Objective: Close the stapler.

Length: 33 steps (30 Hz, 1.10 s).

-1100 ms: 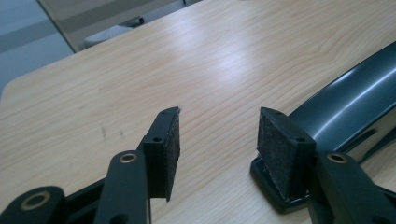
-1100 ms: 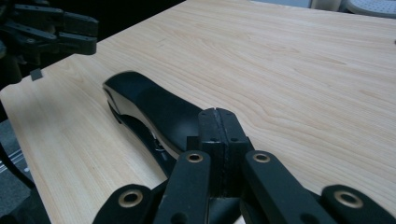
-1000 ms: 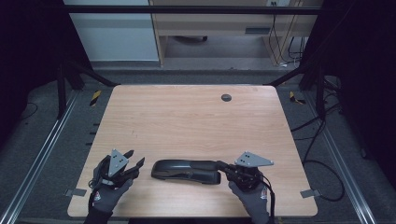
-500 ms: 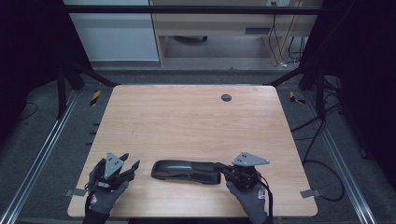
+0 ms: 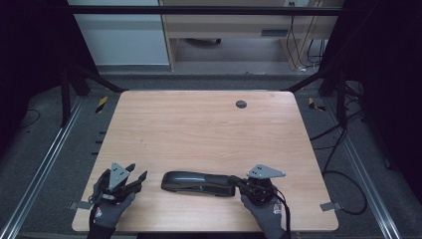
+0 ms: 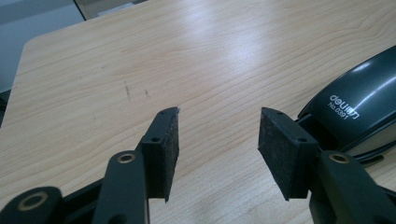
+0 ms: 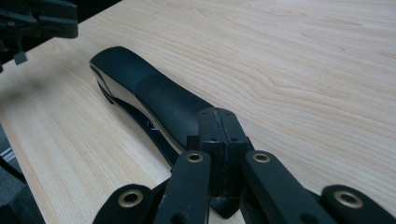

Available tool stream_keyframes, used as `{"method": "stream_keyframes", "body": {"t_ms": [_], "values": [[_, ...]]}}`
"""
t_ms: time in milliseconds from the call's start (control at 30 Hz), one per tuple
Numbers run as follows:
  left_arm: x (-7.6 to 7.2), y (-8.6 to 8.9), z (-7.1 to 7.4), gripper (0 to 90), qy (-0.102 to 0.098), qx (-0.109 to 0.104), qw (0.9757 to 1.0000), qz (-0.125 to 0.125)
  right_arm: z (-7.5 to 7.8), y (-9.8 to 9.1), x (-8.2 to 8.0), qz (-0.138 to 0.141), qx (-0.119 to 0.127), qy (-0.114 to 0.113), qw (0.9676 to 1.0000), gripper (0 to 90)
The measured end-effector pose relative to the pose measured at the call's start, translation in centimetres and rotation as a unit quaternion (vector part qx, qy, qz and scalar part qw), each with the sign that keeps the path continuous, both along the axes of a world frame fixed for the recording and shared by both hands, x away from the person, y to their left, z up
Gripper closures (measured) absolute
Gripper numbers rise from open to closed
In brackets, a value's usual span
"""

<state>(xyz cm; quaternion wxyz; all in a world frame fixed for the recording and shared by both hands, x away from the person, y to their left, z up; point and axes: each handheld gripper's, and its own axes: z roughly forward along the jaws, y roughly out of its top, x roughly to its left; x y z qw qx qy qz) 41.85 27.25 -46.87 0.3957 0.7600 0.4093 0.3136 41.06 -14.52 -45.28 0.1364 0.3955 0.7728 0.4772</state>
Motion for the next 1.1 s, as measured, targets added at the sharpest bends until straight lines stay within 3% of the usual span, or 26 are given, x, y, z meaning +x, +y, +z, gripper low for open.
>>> {"method": "stream_keyframes", "body": {"t_ms": [133,233,267,367,600,633,733,800,900,967,1100], "values": [[0.0,-0.2,-0.2,47.4,0.002,0.002,1.0,-0.005,-0.1,0.0,0.0,-0.002,0.006,0.002,1.0,90.0],[0.0,-0.4,-0.2,47.1,0.002,0.004,1.0,-0.009,0.0,0.1,-0.1,-0.004,-0.004,-0.002,1.0,90.0],[0.0,-0.4,-0.2,47.0,0.002,0.004,0.9999,-0.009,-0.1,0.3,-0.1,-0.006,-0.02,0.006,0.9998,90.0],[0.0,-0.4,-0.2,46.8,0.002,0.003,0.9999,-0.009,-0.3,0.2,-0.3,-0.008,-0.006,-0.004,0.9999,90.0],[0.0,-0.3,-0.2,46.2,0.002,0.001,1.0,-0.008,-0.2,0.2,-0.3,-0.006,-0.012,-0.01,0.9999,90.0],[0.0,-0.2,-0.2,46.0,0.002,0.0,1.0,-0.008,0.4,0.0,-0.4,-0.003,0.013,-0.017,0.9998,89.9],[0.0,-0.2,-0.2,45.5,0.001,0.0,1.0,-0.008,1.2,0.0,-0.4,0.002,0.03,-0.027,0.9992,86.4],[0.0,-0.2,-0.2,45.0,0.001,0.0,1.0,-0.008,1.4,0.4,-0.4,0.0,0.013,-0.031,0.9994,85.5],[0.0,-0.2,-0.2,44.6,0.001,0.0,1.0,-0.009,1.4,0.3,-0.4,-0.002,0.017,-0.033,0.9993,82.3],[0.0,-0.2,-0.2,44.3,0.001,0.0,1.0,-0.009,1.3,-0.1,-0.2,-0.012,0.009,-0.037,0.9992,79.2],[0.1,-0.2,-0.4,42.4,0.005,0.001,0.9999,-0.009,1.3,-1.6,0.0,-0.038,0.021,-0.045,0.998,71.5]]}}
